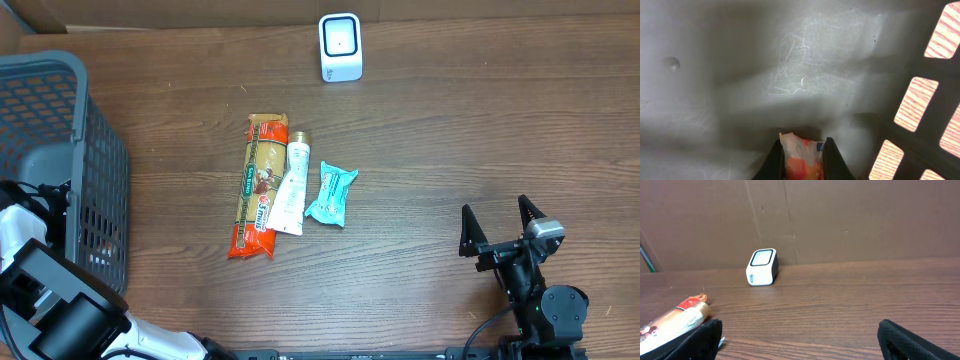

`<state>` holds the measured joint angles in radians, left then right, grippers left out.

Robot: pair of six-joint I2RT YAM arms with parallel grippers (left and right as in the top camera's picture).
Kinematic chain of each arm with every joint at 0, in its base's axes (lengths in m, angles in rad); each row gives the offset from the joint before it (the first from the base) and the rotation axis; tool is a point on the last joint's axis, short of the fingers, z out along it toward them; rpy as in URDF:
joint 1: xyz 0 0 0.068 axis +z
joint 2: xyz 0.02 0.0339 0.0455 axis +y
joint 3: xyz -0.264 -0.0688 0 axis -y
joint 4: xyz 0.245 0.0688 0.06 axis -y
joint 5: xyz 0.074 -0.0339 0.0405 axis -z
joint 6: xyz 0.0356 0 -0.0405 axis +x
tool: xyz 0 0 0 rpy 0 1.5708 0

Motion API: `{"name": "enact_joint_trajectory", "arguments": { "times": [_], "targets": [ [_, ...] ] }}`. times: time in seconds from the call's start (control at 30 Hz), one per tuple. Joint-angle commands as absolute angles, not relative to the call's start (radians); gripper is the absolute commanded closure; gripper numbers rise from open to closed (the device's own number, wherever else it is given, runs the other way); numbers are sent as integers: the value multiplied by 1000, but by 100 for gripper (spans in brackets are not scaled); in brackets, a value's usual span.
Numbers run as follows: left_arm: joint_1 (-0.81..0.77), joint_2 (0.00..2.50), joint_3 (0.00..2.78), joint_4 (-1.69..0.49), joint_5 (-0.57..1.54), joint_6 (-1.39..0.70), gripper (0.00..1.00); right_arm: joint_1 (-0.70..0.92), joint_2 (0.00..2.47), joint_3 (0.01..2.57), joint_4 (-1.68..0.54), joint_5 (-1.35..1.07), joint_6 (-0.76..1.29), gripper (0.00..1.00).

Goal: Scan the item barcode
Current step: 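Grasp the small orange Kleenex tissue pack in the basket with left gripper, then lift the tissue pack out and place it right of the wipes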

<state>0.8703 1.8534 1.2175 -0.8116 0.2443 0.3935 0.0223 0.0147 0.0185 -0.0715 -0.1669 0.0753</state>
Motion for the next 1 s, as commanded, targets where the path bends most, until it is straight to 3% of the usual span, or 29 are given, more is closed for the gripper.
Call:
{"name": "enact_joint_trajectory", "arguments": {
  "times": [0.0,0.17,0.43,0.67,0.8,0.97],
  "targets": [
    [863,1876,1240,-846,234,357,96,31,3,8,-68,-157,77,0],
    [863,1876,1399,-978,196,308,96,31,3,8,-68,-157,77,0],
    [863,1875,1885,-1260,249,29,96,31,3,8,-68,-157,77,0],
    [850,1868,2378,-1419,733,-52,96,31,3,8,-68,-157,77,0],
    [772,1831,2498,-1485,892,-33,96,31,3,8,-68,-157,77,0],
    [548,1779,2515,-1583,811,69,96,31,3,8,-68,-157,77,0]
  ]
}}
